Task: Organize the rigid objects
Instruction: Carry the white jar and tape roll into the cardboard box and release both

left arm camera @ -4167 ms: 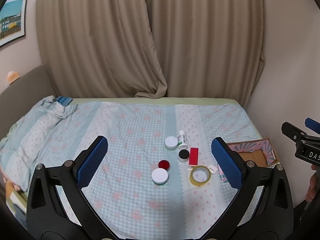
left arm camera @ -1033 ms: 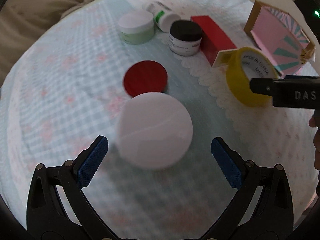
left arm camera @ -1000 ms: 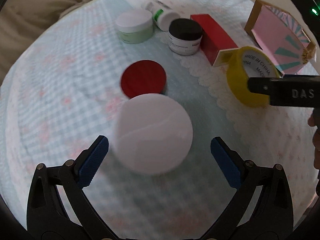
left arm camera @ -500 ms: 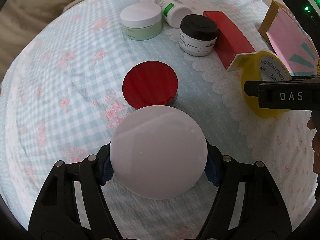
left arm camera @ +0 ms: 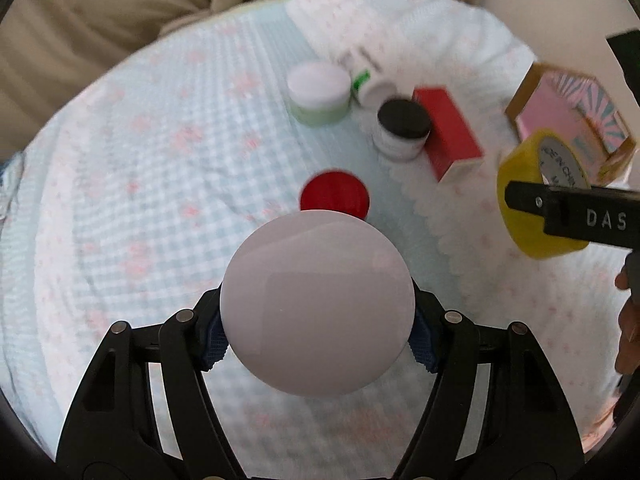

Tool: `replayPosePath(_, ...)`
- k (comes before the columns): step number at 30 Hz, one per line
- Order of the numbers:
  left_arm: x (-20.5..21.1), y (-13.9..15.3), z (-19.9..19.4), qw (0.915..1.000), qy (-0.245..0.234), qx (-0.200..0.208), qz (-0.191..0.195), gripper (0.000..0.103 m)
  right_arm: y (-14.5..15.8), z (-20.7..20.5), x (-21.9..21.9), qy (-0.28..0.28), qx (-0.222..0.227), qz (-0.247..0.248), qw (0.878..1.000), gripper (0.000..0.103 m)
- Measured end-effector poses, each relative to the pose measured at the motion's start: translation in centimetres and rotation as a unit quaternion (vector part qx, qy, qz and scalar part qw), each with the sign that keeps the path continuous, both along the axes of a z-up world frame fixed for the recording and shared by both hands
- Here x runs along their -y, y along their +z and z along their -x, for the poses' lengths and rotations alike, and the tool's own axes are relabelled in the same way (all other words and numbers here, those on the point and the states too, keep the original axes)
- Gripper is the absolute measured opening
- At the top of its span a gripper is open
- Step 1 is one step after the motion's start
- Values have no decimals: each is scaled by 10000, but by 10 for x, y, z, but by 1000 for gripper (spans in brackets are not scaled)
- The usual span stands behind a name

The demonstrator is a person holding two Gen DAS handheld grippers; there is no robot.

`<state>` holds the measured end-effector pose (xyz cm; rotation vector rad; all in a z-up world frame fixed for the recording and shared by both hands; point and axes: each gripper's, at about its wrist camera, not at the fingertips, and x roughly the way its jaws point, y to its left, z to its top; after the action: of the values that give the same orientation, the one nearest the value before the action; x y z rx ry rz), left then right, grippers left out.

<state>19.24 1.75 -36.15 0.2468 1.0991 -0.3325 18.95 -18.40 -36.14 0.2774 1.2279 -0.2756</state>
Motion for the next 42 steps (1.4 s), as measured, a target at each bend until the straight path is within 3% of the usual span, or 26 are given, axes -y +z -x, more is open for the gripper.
replayPosePath(7,-6,96,22,9992,73,215,325,69,98,46,4,-4,295,-244,9993,97)
replayPosePath(11,4,144,33,9977,31,376,561,69,136,68,17,61,427,-213,9988,97)
replayPosePath(16,38,183,43,9952,-174,610,742,69,178,90,59,-150,635,-57,9979,97)
replayPosePath(23,131,212,39,9922,-447,732,908,69,216,104,148,-441,764,122,9960,97)
replayPosePath(28,211,205,30,9929,-495,576,915,69,205,90,224,-428,641,35,9970,97)
replayPosePath(32,280,180,15,9945,-539,357,820,69,179,72,277,-376,420,-17,9984,97)
replayPosePath(37,339,137,-7,9970,-403,31,654,69,130,44,330,-5,9,-31,10000,97)
replayPosePath(42,379,78,-32,9983,-253,-366,363,69,77,14,350,808,-278,107,9963,97)
